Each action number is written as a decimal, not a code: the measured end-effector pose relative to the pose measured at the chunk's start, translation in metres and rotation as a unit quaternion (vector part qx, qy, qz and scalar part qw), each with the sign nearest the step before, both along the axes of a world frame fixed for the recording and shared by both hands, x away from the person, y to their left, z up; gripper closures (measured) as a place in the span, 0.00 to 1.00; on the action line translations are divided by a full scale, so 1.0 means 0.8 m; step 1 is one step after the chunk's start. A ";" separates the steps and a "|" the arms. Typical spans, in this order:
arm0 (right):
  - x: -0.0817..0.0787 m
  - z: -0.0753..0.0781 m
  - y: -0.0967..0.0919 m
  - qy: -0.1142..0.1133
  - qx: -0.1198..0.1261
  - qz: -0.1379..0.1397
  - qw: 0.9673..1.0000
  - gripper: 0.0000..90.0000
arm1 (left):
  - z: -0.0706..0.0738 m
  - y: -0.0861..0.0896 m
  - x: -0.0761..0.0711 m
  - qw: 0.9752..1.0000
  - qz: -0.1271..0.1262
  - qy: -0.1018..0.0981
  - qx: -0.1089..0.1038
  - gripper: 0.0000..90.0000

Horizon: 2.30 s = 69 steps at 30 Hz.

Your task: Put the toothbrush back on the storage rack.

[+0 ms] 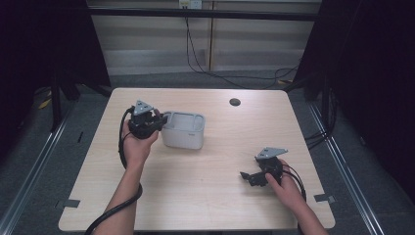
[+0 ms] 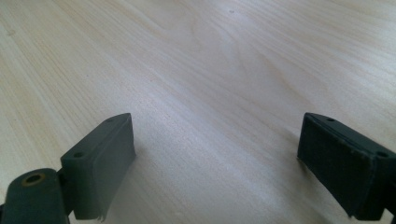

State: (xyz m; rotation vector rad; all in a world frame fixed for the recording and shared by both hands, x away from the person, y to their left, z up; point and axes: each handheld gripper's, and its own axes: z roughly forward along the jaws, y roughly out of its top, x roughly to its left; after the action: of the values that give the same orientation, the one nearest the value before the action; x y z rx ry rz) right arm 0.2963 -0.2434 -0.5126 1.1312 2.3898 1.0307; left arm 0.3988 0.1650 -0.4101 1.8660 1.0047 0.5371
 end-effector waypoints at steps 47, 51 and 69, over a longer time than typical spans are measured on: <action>0.000 0.000 0.000 0.000 0.000 0.000 1.000 0.12 | 0.002 0.016 -0.005 1.000 0.015 0.021 -0.019 0.46; 0.000 0.000 0.000 0.000 0.000 0.000 1.000 0.12 | 0.002 0.016 -0.006 0.999 0.012 0.024 -0.020 0.42; 0.000 0.000 0.000 0.000 0.000 0.000 1.000 0.12 | 0.004 0.020 -0.010 0.999 0.008 0.026 -0.024 0.26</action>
State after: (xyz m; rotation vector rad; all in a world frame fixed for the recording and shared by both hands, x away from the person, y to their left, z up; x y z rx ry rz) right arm 0.2963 -0.2434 -0.5126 1.1310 2.3900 1.0306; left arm 0.3911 0.1808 -0.4070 1.8378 1.0583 0.4724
